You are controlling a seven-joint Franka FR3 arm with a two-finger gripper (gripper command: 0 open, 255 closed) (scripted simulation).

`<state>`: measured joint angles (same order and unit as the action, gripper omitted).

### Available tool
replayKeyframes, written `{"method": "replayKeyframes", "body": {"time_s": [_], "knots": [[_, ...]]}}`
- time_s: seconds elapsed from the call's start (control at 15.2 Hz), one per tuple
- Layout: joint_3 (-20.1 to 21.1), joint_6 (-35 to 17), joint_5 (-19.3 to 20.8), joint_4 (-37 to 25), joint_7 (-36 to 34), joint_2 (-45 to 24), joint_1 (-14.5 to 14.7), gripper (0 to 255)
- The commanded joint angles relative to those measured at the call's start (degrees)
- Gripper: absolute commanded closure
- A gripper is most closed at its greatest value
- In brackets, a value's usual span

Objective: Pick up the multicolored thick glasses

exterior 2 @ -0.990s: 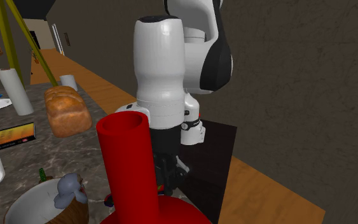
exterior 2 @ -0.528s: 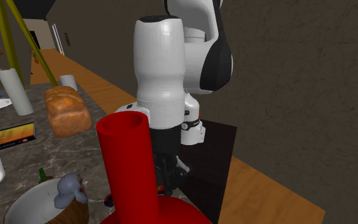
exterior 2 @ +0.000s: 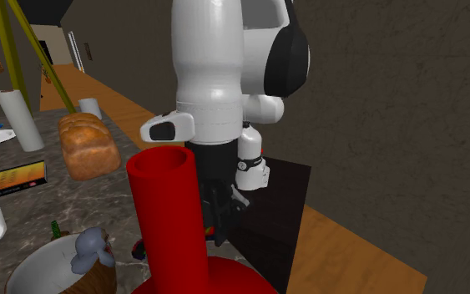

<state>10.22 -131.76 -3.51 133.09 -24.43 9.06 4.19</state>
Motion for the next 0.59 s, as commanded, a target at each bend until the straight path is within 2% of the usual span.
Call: {"method": "replayKeyframes", "body": {"time_s": [0.0, 0.4, 0.53], "knots": [[-0.1, 1.6, -0.1, -1.0, 0.0, 0.6, 0.0, 255], [-0.3, 6.4, -0.2, -4.0, 0.1, 2.4, 0.0, 255], [-0.3, 6.5, -0.2, -4.1, 0.1, 2.4, 0.0, 255]]}}
